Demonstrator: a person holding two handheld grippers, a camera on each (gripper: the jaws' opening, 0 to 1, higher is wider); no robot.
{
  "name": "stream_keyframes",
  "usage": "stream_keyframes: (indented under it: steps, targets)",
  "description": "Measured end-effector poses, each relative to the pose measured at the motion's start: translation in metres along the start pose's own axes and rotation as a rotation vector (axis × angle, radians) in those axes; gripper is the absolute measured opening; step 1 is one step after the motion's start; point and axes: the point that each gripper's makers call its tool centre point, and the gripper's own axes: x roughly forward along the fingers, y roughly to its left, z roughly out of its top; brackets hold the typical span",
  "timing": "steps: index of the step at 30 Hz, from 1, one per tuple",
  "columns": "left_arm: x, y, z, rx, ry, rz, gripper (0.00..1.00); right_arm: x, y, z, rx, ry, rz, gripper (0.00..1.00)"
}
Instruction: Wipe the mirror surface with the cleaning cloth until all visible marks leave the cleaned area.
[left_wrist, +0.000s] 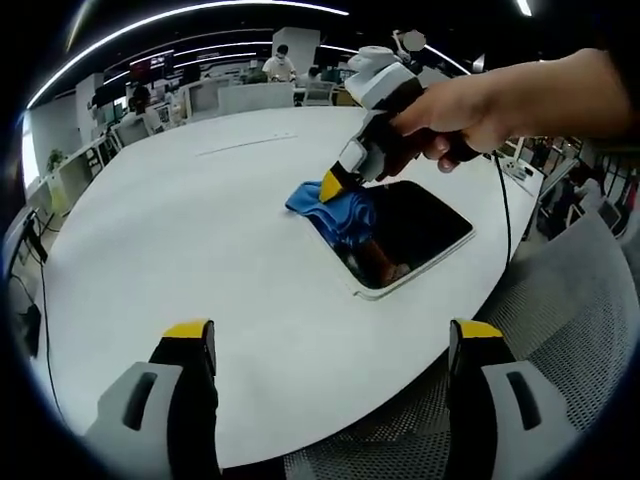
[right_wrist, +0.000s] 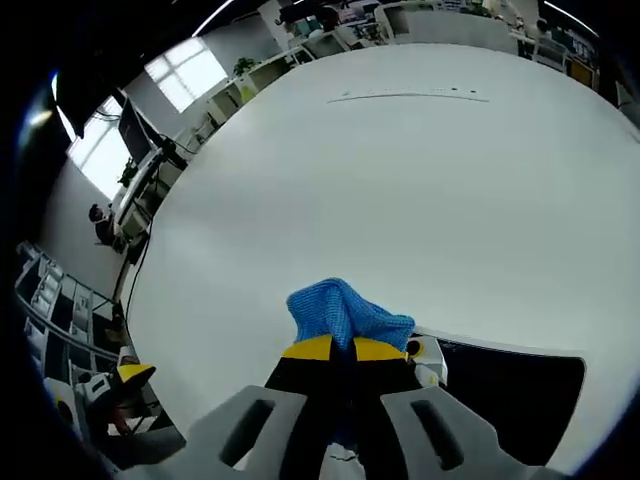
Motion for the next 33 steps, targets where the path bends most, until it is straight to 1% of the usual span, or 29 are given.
stream_keyframes:
  steps: [3, 7, 12, 16, 20, 23, 26, 28, 31, 33]
  targets:
    - [0.001, -0.001, -0.001, -0.001, 0.003, -0.004, 0.97, 0.002, -0.006, 0.001, 0.02, -0.002, -0.003, 0.0]
    - [0.001, -0.001, -0.001, 0.001, 0.004, -0.006, 0.98, -0.005, -0.014, -0.002, 0.036, -0.006, -0.016, 0.0]
    - [0.001, 0.0, -0.002, 0.003, 0.009, -0.001, 0.97, -0.009, -0.023, -0.002, 0.045, -0.001, -0.025, 0.0]
    - [0.001, 0.0, -0.003, 0.005, 0.01, -0.001, 0.97, -0.013, -0.026, -0.003, 0.006, 0.012, -0.044, 0.0]
    - [0.001, 0.0, -0.003, 0.007, 0.008, -0.004, 0.97, -0.015, -0.032, -0.004, 0.025, 0.013, -0.047, 0.0]
    - [0.001, 0.0, -0.003, 0.007, 0.008, -0.005, 0.97, -0.014, -0.037, -0.004, 0.012, 0.022, -0.059, 0.0]
    - [0.0, -0.001, 0.002, -0.016, -0.018, -0.013, 0.99, -0.015, -0.037, -0.004, 0.015, 0.026, -0.058, 0.0]
    - [0.0, -0.001, 0.001, -0.006, -0.01, -0.01, 0.99, -0.015, -0.039, -0.004, 0.01, 0.029, -0.067, 0.0]
    - [0.0, -0.001, 0.002, -0.007, -0.015, -0.01, 0.99, -0.018, -0.04, -0.006, 0.01, 0.032, -0.074, 0.0]
    - [0.001, -0.001, 0.002, -0.01, -0.013, -0.014, 0.99, -0.017, -0.044, -0.005, 0.016, 0.034, -0.078, 0.0]
